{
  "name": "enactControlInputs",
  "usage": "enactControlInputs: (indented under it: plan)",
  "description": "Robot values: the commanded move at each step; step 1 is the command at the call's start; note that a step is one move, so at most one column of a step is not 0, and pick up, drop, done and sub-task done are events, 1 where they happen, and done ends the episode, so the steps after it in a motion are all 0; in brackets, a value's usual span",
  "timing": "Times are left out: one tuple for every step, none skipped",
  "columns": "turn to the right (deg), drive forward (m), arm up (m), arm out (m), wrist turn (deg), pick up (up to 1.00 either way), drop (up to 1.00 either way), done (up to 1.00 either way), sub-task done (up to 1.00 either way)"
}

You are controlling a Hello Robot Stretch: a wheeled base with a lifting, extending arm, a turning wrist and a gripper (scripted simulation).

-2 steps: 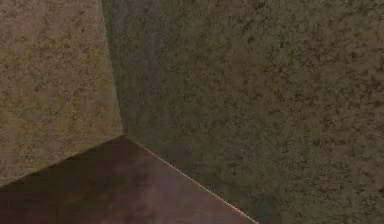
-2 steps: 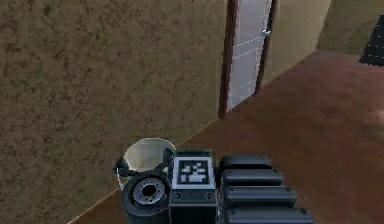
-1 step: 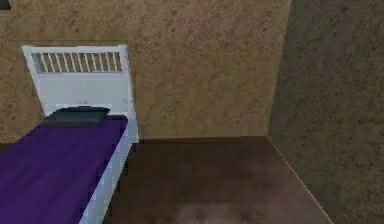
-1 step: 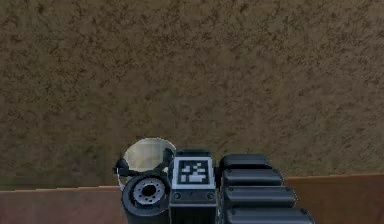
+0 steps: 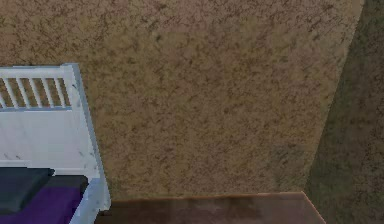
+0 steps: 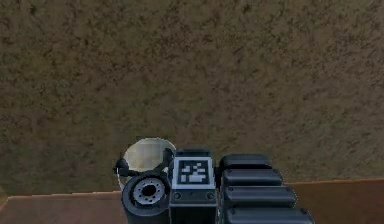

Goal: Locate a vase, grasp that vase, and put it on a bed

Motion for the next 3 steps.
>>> enactControlInputs:
  plan:
    - [-9.0, 0.0, 0.0, 0.0, 0.0, 0.0, 0.0, 0.0, 0.0]
    - [0.0, 0.35, 0.0, 0.0, 0.0, 0.0, 0.0, 0.0, 0.0]
    - [12.0, 0.0, 0.0, 0.0, 0.0, 0.0, 0.0, 0.0, 0.0]
